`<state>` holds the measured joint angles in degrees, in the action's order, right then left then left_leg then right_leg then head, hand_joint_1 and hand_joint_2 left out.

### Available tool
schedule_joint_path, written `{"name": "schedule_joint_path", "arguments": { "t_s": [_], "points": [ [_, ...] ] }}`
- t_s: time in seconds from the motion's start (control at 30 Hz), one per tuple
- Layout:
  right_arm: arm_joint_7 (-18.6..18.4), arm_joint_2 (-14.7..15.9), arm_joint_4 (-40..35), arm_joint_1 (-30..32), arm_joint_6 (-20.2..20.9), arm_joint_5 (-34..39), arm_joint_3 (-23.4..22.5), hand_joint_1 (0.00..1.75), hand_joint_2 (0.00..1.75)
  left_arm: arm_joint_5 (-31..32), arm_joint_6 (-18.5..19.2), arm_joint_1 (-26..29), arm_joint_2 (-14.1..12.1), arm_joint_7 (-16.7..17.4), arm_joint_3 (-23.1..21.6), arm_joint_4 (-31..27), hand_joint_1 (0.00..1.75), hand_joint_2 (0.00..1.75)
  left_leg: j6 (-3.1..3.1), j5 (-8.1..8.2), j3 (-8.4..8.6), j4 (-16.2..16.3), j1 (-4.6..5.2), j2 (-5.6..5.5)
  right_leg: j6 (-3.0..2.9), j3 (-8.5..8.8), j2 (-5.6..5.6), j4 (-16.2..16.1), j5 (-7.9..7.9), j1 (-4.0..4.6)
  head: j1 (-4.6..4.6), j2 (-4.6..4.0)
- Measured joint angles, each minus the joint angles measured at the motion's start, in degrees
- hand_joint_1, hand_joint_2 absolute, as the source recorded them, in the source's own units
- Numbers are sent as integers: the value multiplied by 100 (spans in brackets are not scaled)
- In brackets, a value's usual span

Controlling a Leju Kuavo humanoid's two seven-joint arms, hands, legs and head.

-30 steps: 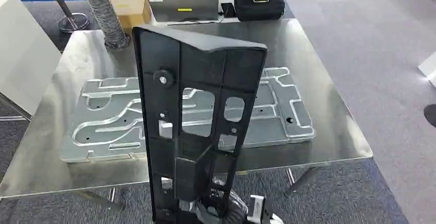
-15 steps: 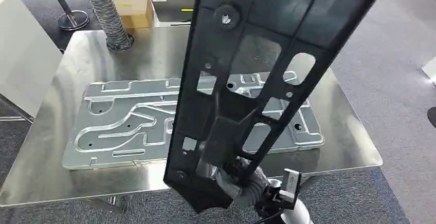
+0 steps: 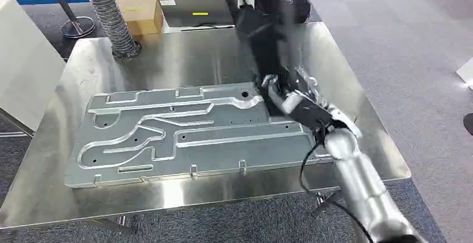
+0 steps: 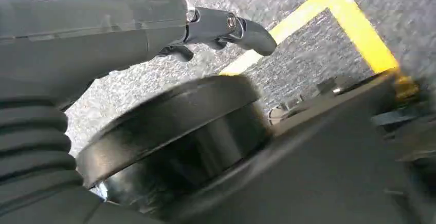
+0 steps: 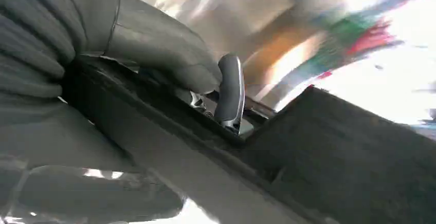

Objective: Take the parts from the cabinet and place them on the table.

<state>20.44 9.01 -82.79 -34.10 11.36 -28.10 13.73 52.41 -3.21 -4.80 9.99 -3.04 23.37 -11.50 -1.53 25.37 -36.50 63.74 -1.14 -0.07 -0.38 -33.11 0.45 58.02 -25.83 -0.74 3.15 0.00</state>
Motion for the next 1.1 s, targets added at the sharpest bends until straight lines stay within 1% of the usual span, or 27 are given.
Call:
{"name": "schedule_joint_path", "arguments": {
  "t_s": [0.03, 0.07, 0.1, 0.13, 0.17, 0.23, 0.27, 0.3, 0.33, 0.37, 0.43, 0.47, 0.5, 0.57, 0.6, 0.63, 0.67, 0.73, 0.77, 0.8, 0.83, 0.87, 0.93, 0.97, 1.0, 1.03, 1.1],
  "points": [
    [-15, 14, 39, -49, -41, -131, 16, 169, 175, -2, -6, -1, 0, -10, 2, 0, 0, 175, 1, -28, 26, -59, 0, 2, 4, 0, 0, 5, -3, -1, 0, 0],
    [-234, 209, 614, -865, -523, -1641, 337, 169, 175, -15, -124, -14, -2, -137, 72, 0, 0, 175, 85, -13, 174, -444, 35, 17, 82, -76, 8, 104, -44, 32, 0, 0],
    [-329, 400, 1235, -1499, -653, -2239, 754, 169, 175, -15, -177, -27, -4, -177, 131, 0, 0, 175, 207, -63, 122, -457, 25, -46, 194, -79, -57, 53, -24, 34, 0, 0],
    [-346, 408, 1289, -1562, -673, -2243, 778, 169, 175, -13, -181, -19, -4, -179, 133, 0, 0, 175, 245, -80, 152, -504, 1, -47, 216, -88, -57, 90, -80, 10, 0, 0],
    [-346, 413, 1333, -1619, -701, -2250, 811, 169, 175, -13, -190, -20, -2, -186, 135, 0, 0, 175, 255, -84, 166, -520, 7, -49, 240, -171, -52, 289, -200, 1, -2, 0],
    [-353, 461, 1464, -1750, -747, -2366, 887, 169, 175, 2, -169, -25, 2, -196, 148, 0, 0, 175, 286, -71, 166, -520, 10, -48, 280, -628, -47, 1170, -579, -3, 0, 0],
    [-416, 494, 1556, -1810, -793, -2666, 988, 169, 175, 9, -122, -24, 2, -216, 166, 0, 0, 175, 300, -62, 171, -520, 13, -48, 293, -868, -47, 1585, -688, -3, -2, 0],
    [-466, 540, 1659, -1876, -846, -3051, 1121, 169, 175, 26, -78, -24, 2, -227, 179, 0, 0, 175, 301, -53, 178, -518, 13, -50, 297, -1009, -48, 1762, -660, -4, -2, 0],
    [-473, 566, 1781, -1951, -905, -3372, 1268, 169, 175, 37, -50, -28, 2, -229, 190, 0, 0, 175, 299, -42, 194, -518, 13, -55, 291, -998, -48, 1645, -502, -6, -2, 0],
    [-440, 579, 1928, -2067, -972, -3614, 1427, 169, 175, 42, -28, -29, 2, -227, 201, 0, 0, 175, 291, -25, 215, -517, 13, -56, 274, -868, -48, 1285, -240, -6, -2, 0],
    [-300, 579, 2265, -2286, -1036, -3749, 1747, 169, 175, 46, 9, -51, 11, -251, 223, 0, 0, 175, 258, 7, 261, -516, 15, -57, 215, -435, -47, 275, 301, 1, -2, 0],
    [-221, 577, 2455, -2356, -1130, -3701, 1878, 169, 175, 44, 24, -54, 22, -288, 229, 0, 0, 175, 229, 21, 242, -515, 41, -60, 187, -338, -40, 110, 245, 35, -2, 0],
    [-175, 537, 2605, -2405, -1191, -3635, 1985, 169, 175, 37, 33, -71, 28, -323, 236, 0, 0, 175, 210, 20, 218, -501, 46, -61, 163, -343, -36, 10, 233, 59, 0, 0],
    [-62, 457, 2962, -2388, -1297, -3437, 2178, 169, 175, -4, 39, -85, 33, -365, 271, 0, 0, 175, 162, 14, 240, -547, 39, -59, 125, -351, -40, 41, 212, 70, 0, 0],
    [-11, 421, 3132, -2357, -1370, -3331, 2253, 169, 175, -13, 39, -90, 33, -371, 280, 0, 0, 175, 126, 24, 263, -556, 45, -60, 91, -328, -40, 10, 219, 60, 0, 0],
    [21, 373, 3266, -2277, -1434, -3239, 2319, 169, 175, -13, 33, -91, 31, -376, 288, 0, 0, 175, 96, 82, 256, -530, 42, -56, 55, -268, -59, -45, 233, -1, 0, 0],
    [65, 336, 3449, -2208, -1567, -3106, 2413, 169, 175, -13, 26, -92, 31, -384, 304, 0, 0, 175, 78, 199, 190, -336, 49, -32, 22, -245, -65, -57, 220, 3, 0, 0],
    [113, 259, 3779, -2049, -1840, -2945, 2568, 169, 175, 7, 18, -88, 28, -382, 349, 0, 0, 175, 58, 603, -238, 549, 42, -28, -20, -233, -78, -53, 202, 14, 0, 0],
    [120, 200, 3941, -1940, -1956, -2912, 2623, 169, 175, 20, 11, -80, 24, -380, 367, 0, 0, 175, 49, 745, -460, 970, 42, -28, -32, -224, -76, -52, 193, 21, 0, 0],
    [117, 150, 4100, -1797, -2048, -2888, 2682, 169, 175, 40, 2, -73, 17, -376, 376, 0, 0, 175, 50, 765, -614, 1223, 43, -28, -40, -209, -76, -51, 185, 27, 0, 0],
    [109, 120, 4197, -1647, -2102, -2870, 2714, 169, 175, 42, -2, -65, 9, -376, 378, 0, 0, 175, 53, 651, -622, 1167, 42, -28, -36, -192, -74, -51, 173, 31, 0, 0],
    [93, 93, 4266, -1514, -2146, -2857, 2738, 169, 175, 50, -4, -59, 0, -376, 380, 0, 0, 175, 63, 424, -498, 850, 42, -28, -28, -178, -71, -44, 159, 33, 0, 0],
    [65, 39, 4353, -1393, -2257, -2847, 2780, 169, 175, 61, -15, -55, -22, -376, 393, 0, 0, 175, 102, -118, -39, -180, 42, -27, -4, -169, -47, 4, 116, 31, 0, 0],
    [54, 24, 4375, -1388, -2268, -2831, 2786, 169, 175, 66, -17, -54, -31, -376, 398, 0, 0, 175, 130, -79, 80, -412, 51, -31, 21, -179, -33, 25, 95, 46, 0, 0],
    [39, 15, 4395, -1390, -2264, -2814, 2786, 169, 175, 77, -20, -55, -33, -376, 404, 0, 0, 175, 144, -74, 107, -493, 61, -35, 47, -204, -7, 65, 84, 70, 0, 0],
    [30, 15, 4404, -1384, -2253, -2805, 2786, 169, 175, 85, -20, -58, -35, -376, 406, 0, 0, 175, 153, -75, 106, -475, 62, -33, 72, -203, -10, 48, 95, 62, 0, 0],
    [4, 11, 4426, -1379, -2238, -2805, 2786, 169, 175, 88, -20, -58, -42, -376, 409, 0, 0, 175, 224, -85, 118, -487, 88, -37, 148, -178, -9, 18, 102, 49, 0, 0]
  ]
}}
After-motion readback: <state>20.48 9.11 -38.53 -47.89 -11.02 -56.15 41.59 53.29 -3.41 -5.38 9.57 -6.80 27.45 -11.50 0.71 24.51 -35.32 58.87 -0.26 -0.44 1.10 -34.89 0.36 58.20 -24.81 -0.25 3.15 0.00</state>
